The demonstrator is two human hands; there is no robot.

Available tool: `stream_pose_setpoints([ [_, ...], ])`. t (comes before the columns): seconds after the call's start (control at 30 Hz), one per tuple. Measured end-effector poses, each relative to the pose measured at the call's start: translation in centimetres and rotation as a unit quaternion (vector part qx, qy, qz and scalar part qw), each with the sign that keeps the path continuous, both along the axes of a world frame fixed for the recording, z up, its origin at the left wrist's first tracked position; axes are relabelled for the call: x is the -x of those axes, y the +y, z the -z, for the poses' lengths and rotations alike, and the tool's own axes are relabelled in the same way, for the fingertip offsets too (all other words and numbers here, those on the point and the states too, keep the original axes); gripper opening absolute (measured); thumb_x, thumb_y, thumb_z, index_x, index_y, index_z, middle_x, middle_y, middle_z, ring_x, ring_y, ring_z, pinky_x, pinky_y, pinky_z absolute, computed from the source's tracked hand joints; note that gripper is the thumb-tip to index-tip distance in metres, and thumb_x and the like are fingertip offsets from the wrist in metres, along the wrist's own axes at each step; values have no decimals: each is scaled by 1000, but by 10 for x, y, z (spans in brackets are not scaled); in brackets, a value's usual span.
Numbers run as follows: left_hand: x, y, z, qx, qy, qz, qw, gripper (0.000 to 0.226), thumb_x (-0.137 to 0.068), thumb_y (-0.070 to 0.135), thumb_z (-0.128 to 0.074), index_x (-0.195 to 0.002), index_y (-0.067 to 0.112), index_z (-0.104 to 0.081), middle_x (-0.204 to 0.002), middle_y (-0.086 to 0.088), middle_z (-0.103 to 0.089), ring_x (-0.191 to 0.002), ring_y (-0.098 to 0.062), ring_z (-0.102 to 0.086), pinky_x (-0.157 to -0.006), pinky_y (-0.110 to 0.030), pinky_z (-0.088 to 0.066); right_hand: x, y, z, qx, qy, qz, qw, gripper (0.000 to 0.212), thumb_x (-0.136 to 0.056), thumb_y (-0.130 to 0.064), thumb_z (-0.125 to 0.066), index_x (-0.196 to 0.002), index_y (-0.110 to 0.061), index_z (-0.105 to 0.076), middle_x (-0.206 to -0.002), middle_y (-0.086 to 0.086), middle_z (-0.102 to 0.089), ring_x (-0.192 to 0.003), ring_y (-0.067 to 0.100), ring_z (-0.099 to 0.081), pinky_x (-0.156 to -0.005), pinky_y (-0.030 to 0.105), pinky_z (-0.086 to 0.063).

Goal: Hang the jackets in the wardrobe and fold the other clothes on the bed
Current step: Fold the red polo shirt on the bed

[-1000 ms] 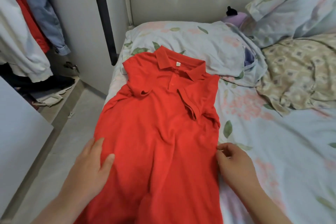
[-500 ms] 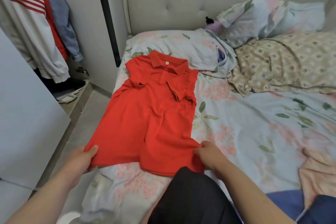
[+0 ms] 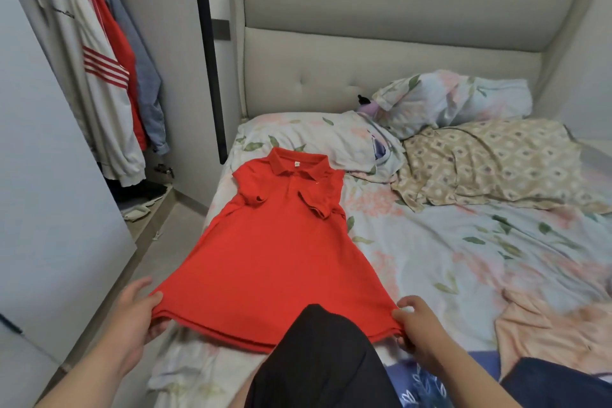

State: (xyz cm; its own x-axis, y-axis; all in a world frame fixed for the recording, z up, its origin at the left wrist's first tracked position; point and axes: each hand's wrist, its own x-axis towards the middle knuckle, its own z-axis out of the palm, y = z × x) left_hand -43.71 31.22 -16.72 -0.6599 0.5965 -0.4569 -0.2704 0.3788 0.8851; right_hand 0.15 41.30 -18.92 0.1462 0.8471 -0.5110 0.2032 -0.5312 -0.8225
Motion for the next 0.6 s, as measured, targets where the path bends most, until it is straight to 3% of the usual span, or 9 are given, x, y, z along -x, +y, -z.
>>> stream_pose_setpoints([
  [0.1,-3,2,-27,-114,-62,21,991,25,-98,0,-42,-100,16,-62,-80,-11,-64,-51,-16,-63,-45,-26,-56,2,2,-31,-41,204,45,977,25,-93,10,-36,-91,-6,-55,-59,12,-57,-48,18,-51,-44,25,-46],
  [0.2,-4,10,-55,-218,-172,39,960,32,-75,-7,-36,-93,4,-60,-81,-14,-71,-69,-22,-73,-62,-34,-62,4,10,-61,-52,357,37,932,45,-83,19,-28,-106,0,-62,-90,17,-70,-82,26,-67,-72,36,-57],
  [0.23,-4,14,-63,-241,-177,57,952,38,-69,-9,-35,-95,3,-60,-83,-14,-73,-76,-23,-74,-67,-34,-62,6,12,-69,-67,353,15,933,52,-81,23,-27,-111,-2,-62,-97,16,-71,-92,27,-68,-79,39,-55],
  [0.3,-5,21,-76,-236,-119,90,960,44,-75,-21,-34,-100,4,-60,-91,-12,-74,-83,-18,-74,-69,-29,-61,10,17,-83,-118,292,-26,949,51,-84,25,-36,-113,-7,-62,-105,12,-73,-97,23,-69,-81,37,-54],
  [0.4,-4,27,-86,-207,-5,72,976,31,-93,-15,-43,-92,9,-62,-79,-3,-72,-67,-8,-71,-54,-19,-57,15,21,-101,-182,193,-53,963,18,-92,4,-60,-104,-6,-68,-98,10,-74,-88,20,-70,-80,33,-54],
  [0.47,-1,29,-90,-204,44,48,977,23,-96,-7,-48,-93,9,-64,-76,-3,-71,-64,-13,-67,-49,-18,-51,15,25,-111,-219,142,-44,964,10,-94,-9,-62,-96,-7,-72,-86,3,-73,-86,22,-66,-79,32,-52],
  [0.6,6,26,-102,-212,160,-7,964,18,-91,2,-61,-104,9,-71,-80,5,-67,-75,-11,-57,-68,-22,-48,9,30,-129,-304,71,-38,949,23,-97,-15,-57,-85,-14,-77,-86,-1,-76,-87,18,-59,-86,35,-46],
])
